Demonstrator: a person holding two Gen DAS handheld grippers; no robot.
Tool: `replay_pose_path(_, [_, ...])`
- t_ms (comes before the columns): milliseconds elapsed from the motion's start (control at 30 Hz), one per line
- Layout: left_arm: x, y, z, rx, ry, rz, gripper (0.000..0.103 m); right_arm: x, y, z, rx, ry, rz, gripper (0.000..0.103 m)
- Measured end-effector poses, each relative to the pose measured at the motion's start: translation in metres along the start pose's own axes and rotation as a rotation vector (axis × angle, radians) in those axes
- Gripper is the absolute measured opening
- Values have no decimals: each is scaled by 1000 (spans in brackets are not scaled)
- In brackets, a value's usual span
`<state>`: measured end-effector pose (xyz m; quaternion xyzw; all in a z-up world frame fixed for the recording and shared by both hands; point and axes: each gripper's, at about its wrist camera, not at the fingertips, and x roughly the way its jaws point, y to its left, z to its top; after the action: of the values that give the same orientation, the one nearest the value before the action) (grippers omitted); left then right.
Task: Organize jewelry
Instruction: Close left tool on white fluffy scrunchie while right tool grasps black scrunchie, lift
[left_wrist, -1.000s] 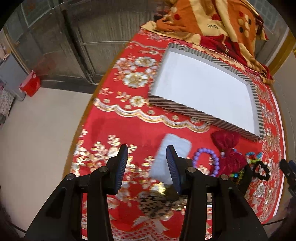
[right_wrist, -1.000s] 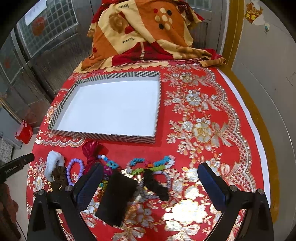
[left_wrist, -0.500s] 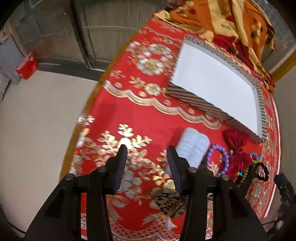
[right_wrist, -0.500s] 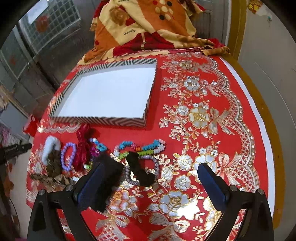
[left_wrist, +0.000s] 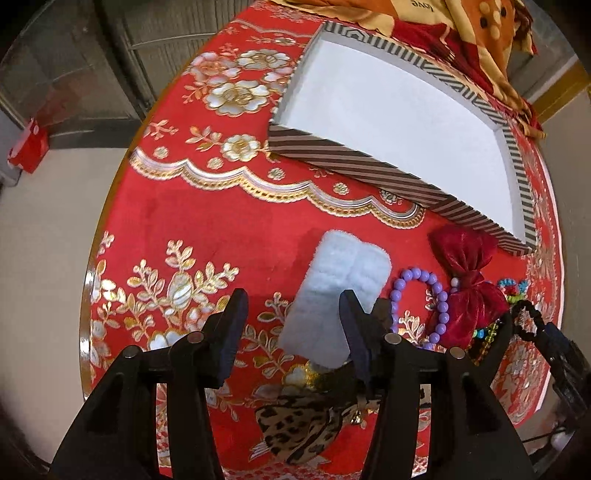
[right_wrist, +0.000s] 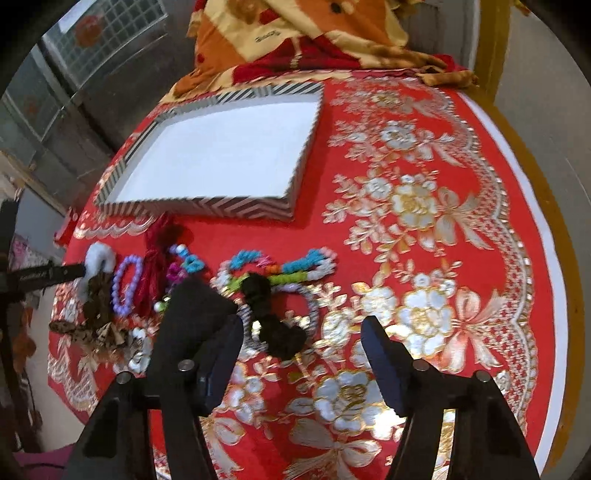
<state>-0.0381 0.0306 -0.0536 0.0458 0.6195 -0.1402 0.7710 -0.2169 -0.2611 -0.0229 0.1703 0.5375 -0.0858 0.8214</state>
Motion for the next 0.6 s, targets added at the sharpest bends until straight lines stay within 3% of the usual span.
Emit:
replay_pose_path(100, [4, -6, 4, 29, -12, 14, 51, -3, 8, 3, -37, -14, 18, 61])
replay_pose_path(200, [7, -7, 5, 46, -39, 8, 49, 6, 11, 6, -45, 15, 50, 33])
replay_pose_path(233, [8, -7, 5, 47, -47, -6, 39, 7, 11, 6, -43, 22, 60, 26])
replay_pose_path(267, [8, -7, 6, 46, -50, -26, 21, 10, 12, 5, -49, 29, 71, 21])
replay_pose_path(300, [9, -7, 7, 45, -46, -39, 13, 11, 13, 4, -55, 33, 76, 12])
replay_pose_path(400, [7, -8, 8, 62, -48, -33, 6, 5, 11, 4, -36, 17, 104, 7])
replay_pose_path(600, [-19, -9, 13, 89, -100, -70, 3, -28, 12, 20, -28, -56, 163, 7])
